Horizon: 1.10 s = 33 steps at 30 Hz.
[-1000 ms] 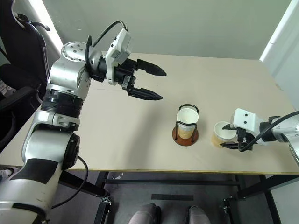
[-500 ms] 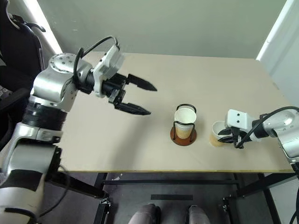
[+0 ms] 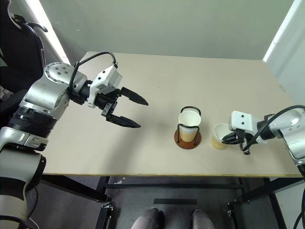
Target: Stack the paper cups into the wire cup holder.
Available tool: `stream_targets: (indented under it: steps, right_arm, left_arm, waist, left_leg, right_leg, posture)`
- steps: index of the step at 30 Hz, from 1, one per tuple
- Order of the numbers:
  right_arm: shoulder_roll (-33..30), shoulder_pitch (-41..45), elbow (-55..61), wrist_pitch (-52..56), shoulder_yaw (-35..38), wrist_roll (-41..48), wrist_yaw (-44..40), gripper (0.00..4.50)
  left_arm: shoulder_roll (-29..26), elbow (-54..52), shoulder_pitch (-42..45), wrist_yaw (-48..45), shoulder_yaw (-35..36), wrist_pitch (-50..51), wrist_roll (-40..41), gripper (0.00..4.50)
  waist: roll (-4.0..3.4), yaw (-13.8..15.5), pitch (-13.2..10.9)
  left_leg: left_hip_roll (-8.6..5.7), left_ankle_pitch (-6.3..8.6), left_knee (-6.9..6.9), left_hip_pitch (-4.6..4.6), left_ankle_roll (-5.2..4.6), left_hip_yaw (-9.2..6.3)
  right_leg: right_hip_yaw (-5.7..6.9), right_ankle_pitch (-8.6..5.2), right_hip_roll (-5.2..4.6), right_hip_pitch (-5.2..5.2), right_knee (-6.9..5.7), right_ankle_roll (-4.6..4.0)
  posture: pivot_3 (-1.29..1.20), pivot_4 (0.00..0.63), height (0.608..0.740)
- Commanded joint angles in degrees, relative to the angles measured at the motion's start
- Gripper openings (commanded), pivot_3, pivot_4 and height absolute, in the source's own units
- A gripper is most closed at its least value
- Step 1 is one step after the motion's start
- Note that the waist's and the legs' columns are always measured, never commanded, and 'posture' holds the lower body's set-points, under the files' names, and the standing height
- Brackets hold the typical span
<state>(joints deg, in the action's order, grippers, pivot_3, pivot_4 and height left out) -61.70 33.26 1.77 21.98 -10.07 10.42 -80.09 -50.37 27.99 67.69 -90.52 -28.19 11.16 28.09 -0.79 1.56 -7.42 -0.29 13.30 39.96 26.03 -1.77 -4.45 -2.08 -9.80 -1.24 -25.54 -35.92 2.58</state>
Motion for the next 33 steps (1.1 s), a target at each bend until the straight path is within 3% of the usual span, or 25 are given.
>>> stream_targets:
  steps: [1, 11, 14, 18, 32, 33]
  right_arm:
    - [-1.68, 1.60, 2.26, 0.80, 3.08, 0.88, -0.37, 0.07]
    - [-0.48, -0.08, 3.81, -0.19, 0.82, -1.24, 0.86, 0.07]
    - [0.19, 0.23, 3.01, -1.38, 0.27, -2.48, 1.23, 0.62]
    - [0.71, 0.48, 2.07, -2.79, -0.18, -3.96, 1.36, 1.98]
    - [2.87, 2.06, -3.03, -8.32, -4.03, -10.67, 1.24, 1.98]
    - [3.24, 2.28, -3.37, -8.54, -4.05, -10.72, 1.24, 1.62]
  left_arm:
    - [-0.06, 1.36, 2.21, -1.98, 1.14, -1.99, -0.54, 4.50]
    - [0.53, 2.18, 2.31, -1.98, 1.76, -1.74, -0.78, 4.50]
    - [0.49, 2.08, 2.13, -1.98, 1.98, -1.57, -0.89, 4.50]
    - [0.49, 1.99, 1.94, -1.98, 2.22, -1.40, -0.97, 4.50]
    - [0.49, 1.61, 1.26, -1.98, 2.25, -1.68, -1.39, 4.50]
    - [0.45, 1.51, 1.19, -1.98, 2.23, -1.65, -1.40, 4.50]
  waist:
    - [0.00, 0.00, 0.00]
    - [0.00, -0.03, 0.00]
    - [0.00, -0.02, 0.00]
    - [0.00, 0.01, 0.00]
    - [0.00, -0.04, 0.00]
    - [0.00, -0.02, 0.00]
  left_leg:
    - [0.00, 0.00, 0.00, 0.00, 0.00, 0.00]
    - [0.00, 0.01, -0.01, 0.01, 0.02, -0.01]
    - [0.00, 0.01, -0.01, 0.01, 0.02, -0.01]
    - [0.00, 0.01, -0.01, 0.01, 0.01, -0.01]
    - [0.00, 0.01, -0.02, 0.01, 0.01, -0.02]
    - [0.00, 0.01, -0.02, 0.01, 0.01, -0.02]
  right_leg:
    - [0.00, -0.01, 0.00, 0.00, 0.00, -0.01]
    - [0.00, -0.09, 0.00, -0.02, 0.00, -0.15]
    - [0.00, -0.09, 0.00, -0.02, 0.00, -0.15]
    - [0.00, -0.05, 0.00, -0.02, 0.00, -0.09]
    - [0.00, 0.02, 0.00, -0.03, 0.00, 0.03]
    - [0.00, 0.04, 0.00, -0.04, 0.00, 0.04]
  posture:
    - [0.00, 0.150, 0.740]
    - [0.00, 0.150, 0.740]
    - [0.00, 0.150, 0.740]
    - [0.00, 0.150, 0.740]
    - [0.00, 0.150, 0.740]
    - [0.00, 0.150, 0.740]
